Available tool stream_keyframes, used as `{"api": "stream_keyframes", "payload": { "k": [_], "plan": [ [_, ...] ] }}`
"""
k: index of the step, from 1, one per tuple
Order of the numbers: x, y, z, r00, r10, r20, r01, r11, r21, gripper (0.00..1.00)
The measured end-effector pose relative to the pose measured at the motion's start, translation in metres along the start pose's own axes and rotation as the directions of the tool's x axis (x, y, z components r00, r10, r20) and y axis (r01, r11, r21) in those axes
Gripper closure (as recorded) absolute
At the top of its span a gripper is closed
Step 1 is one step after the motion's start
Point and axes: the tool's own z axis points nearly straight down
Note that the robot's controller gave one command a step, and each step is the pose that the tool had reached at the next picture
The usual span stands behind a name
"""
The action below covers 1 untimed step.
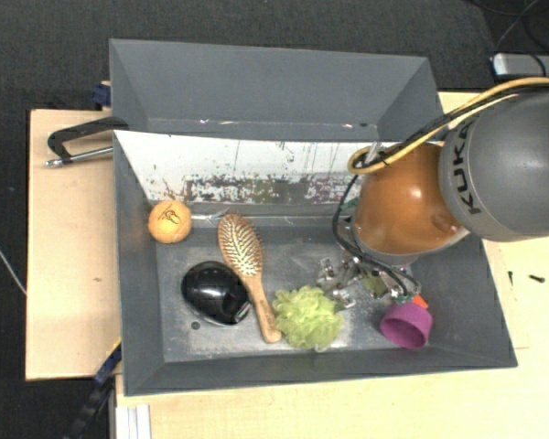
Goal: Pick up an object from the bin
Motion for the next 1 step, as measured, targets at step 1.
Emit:
{"api": "stream_keyframes", "payload": {
  "k": [1],
  "plan": [
    [0.0115, -0.0175, -0.1397, 1.000, -0.029, 0.001, 0.029, 1.000, -0.003, 1.00]
  ]
}}
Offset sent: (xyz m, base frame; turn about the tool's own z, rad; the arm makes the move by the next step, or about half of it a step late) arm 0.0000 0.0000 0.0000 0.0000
